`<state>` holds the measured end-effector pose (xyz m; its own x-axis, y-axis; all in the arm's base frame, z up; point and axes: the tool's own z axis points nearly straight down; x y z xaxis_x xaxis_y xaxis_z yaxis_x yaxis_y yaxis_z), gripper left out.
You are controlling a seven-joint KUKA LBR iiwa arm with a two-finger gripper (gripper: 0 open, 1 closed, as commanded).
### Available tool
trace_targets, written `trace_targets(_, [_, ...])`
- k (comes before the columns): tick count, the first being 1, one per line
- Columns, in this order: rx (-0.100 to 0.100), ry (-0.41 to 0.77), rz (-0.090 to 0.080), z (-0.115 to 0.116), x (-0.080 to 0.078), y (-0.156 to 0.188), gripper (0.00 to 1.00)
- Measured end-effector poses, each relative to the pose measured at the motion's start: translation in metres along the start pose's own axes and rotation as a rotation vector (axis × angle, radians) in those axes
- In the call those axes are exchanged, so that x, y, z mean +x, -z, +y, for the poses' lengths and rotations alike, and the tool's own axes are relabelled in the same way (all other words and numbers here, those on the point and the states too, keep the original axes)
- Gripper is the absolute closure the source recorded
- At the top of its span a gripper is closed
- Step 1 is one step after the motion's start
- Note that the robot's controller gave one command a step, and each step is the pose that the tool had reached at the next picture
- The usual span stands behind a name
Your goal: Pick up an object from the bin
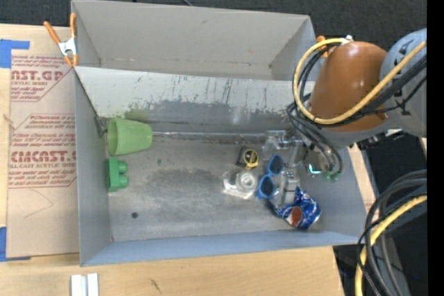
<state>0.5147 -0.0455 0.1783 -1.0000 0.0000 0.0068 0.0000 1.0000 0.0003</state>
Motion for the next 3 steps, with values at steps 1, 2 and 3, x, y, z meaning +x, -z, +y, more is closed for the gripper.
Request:
trace_targets(1, [-0.002,-0.208,-0.005,0.012,-0.028,-0.102,0.0])
trace_targets(2, [-0.001,-0.208,-0.008,0.011,-0.03,-0.098,1.0])
trace_targets(3, [-0.001,-0.197,-0.017,0.0,-0.04,0.023,1.0])
